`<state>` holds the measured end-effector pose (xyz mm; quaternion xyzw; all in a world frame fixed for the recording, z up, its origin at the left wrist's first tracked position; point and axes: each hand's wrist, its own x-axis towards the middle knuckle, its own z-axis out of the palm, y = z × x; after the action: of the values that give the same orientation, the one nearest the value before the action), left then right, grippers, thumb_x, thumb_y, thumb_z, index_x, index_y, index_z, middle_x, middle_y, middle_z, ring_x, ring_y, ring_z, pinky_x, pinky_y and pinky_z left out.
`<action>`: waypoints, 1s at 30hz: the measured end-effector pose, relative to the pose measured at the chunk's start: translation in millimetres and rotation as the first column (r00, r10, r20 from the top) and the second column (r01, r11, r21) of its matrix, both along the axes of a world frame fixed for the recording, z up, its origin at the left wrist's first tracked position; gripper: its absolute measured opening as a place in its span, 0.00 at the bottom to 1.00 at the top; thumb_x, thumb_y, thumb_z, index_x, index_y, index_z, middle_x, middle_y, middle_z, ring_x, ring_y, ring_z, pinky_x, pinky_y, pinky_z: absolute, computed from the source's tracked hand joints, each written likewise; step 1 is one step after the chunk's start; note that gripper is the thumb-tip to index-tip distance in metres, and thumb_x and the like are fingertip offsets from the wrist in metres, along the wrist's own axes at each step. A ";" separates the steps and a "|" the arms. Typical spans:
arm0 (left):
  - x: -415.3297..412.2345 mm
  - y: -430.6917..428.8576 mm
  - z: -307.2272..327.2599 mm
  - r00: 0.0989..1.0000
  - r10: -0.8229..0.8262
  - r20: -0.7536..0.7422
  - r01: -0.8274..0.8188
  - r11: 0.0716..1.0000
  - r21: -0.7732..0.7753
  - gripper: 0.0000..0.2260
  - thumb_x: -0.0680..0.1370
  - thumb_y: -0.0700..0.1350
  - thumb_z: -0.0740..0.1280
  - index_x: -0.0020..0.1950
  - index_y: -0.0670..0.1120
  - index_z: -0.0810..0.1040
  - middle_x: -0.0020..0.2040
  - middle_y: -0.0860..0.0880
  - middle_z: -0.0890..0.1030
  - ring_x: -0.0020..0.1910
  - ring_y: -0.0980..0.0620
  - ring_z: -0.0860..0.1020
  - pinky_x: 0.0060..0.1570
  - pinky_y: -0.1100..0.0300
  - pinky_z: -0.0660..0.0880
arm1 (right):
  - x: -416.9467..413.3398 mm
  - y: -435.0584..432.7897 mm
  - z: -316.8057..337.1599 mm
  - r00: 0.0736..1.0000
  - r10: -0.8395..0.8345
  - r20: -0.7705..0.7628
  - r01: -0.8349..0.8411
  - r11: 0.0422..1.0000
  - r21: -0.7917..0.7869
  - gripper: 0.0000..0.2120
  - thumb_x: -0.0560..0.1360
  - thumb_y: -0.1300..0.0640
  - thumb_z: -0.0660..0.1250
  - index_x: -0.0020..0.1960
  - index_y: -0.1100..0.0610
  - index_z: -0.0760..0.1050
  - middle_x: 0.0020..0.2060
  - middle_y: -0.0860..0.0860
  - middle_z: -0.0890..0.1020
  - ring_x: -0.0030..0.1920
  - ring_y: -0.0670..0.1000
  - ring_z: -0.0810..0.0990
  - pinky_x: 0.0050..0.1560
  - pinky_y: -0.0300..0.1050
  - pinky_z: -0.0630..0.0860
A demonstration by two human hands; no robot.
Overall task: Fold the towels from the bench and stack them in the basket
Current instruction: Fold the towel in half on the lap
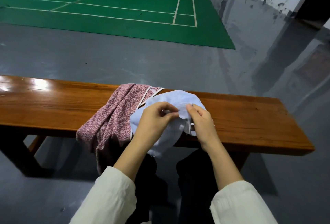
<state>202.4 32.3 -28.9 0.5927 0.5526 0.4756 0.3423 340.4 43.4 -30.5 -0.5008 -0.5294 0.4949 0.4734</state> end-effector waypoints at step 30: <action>39.2 11.1 -1.6 0.972 0.149 -0.180 -0.093 0.954 0.285 0.09 0.71 0.58 0.65 0.34 0.57 0.69 0.36 0.56 0.78 0.44 0.57 0.68 0.50 0.51 0.68 | 24.0 -3.9 2.2 0.962 0.039 -0.270 -0.065 0.994 -0.089 0.17 0.73 0.52 0.59 0.46 0.68 0.75 0.40 0.60 0.74 0.44 0.56 0.71 0.43 0.48 0.68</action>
<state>241.6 43.4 -30.5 0.6440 0.5482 0.5060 0.1697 364.5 39.5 -28.3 -0.4378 -0.4489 0.5953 0.5024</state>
